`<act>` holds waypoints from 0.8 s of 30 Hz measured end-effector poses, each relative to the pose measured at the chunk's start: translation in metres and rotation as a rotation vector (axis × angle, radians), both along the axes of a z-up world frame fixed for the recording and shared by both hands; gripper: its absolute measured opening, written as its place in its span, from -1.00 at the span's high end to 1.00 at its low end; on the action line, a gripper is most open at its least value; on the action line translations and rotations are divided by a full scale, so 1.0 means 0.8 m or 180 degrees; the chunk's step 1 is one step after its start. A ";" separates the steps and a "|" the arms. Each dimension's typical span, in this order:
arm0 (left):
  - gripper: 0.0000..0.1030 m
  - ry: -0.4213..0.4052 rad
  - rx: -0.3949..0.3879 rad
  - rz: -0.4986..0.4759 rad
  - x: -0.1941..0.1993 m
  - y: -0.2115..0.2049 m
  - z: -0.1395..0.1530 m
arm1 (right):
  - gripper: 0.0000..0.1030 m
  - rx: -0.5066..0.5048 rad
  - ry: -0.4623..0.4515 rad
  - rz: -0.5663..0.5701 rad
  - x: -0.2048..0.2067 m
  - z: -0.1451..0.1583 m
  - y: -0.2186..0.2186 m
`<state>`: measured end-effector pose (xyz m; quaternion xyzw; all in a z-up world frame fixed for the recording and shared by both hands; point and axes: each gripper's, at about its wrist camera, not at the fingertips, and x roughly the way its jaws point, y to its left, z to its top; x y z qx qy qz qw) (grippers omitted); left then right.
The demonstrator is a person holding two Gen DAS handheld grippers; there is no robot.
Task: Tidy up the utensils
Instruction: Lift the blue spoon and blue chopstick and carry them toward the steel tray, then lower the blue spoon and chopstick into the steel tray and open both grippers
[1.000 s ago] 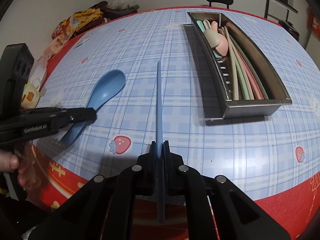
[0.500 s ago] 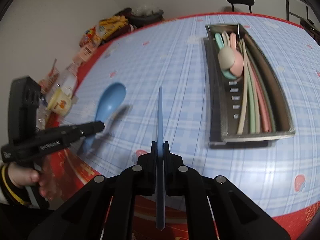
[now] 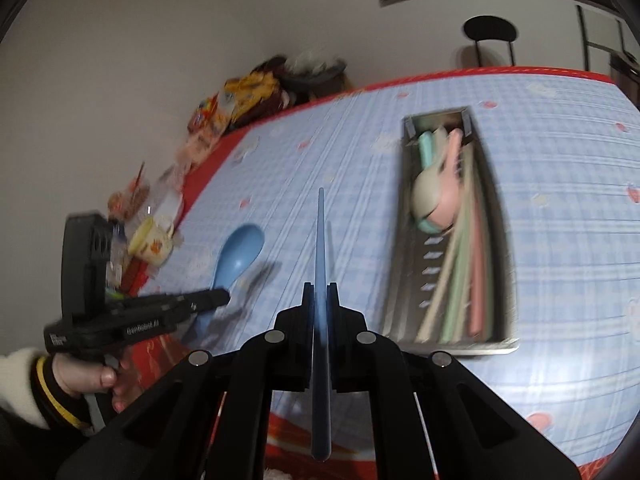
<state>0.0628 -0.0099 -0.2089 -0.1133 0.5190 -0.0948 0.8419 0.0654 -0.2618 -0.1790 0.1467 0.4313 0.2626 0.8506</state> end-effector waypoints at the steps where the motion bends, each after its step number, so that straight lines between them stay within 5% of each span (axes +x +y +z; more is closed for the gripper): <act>1: 0.79 -0.0001 -0.0010 0.0006 0.006 -0.005 0.005 | 0.87 0.0020 -0.0014 -0.0062 0.003 0.002 -0.009; 12: 0.79 0.0044 0.0130 -0.0334 0.111 -0.109 0.044 | 0.87 0.0113 0.0176 -0.0811 0.044 -0.016 -0.082; 24: 0.79 0.0487 -0.0018 -0.0236 0.224 -0.185 0.001 | 0.87 -0.0102 0.0361 -0.1012 0.085 -0.032 -0.087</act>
